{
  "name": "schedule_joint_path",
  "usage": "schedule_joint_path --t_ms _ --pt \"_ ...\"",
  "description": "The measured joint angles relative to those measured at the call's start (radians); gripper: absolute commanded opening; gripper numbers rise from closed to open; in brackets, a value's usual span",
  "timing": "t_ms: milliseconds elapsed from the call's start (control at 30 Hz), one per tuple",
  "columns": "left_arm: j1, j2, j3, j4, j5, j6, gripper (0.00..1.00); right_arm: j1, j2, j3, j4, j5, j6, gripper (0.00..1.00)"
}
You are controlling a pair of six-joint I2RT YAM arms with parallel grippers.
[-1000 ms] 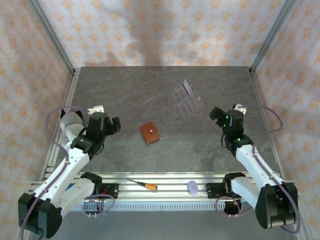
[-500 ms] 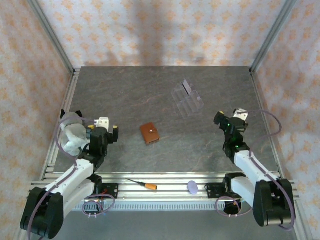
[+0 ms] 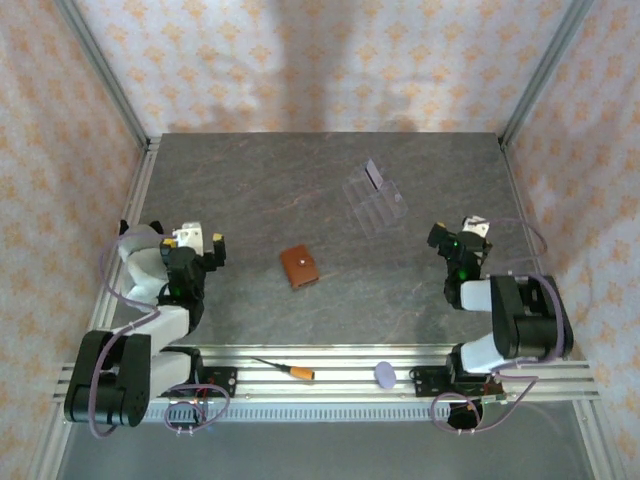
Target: Put the credit cards into the card holder
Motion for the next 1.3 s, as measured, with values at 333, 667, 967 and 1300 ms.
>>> schedule_joint_path --t_ms 333,667,967,1300 --pt "0.054 0.329 0.079 0.249 0.145 -0.107 1.00 0.035 0.014 0.039 -0.008 0.043 -0.002 0.99" --pt "0.054 0.380 0.153 0.248 0.183 -0.111 0.99 0.059 0.014 0.084 -0.039 0.093 -0.009 0.99" --pt "0.054 0.380 0.160 0.207 0.164 -0.127 1.00 0.073 0.015 0.085 -0.056 0.107 -0.028 0.99" --pt "0.054 0.380 0.160 0.205 0.164 -0.126 0.99 0.073 0.016 0.088 -0.064 0.107 -0.033 0.99"
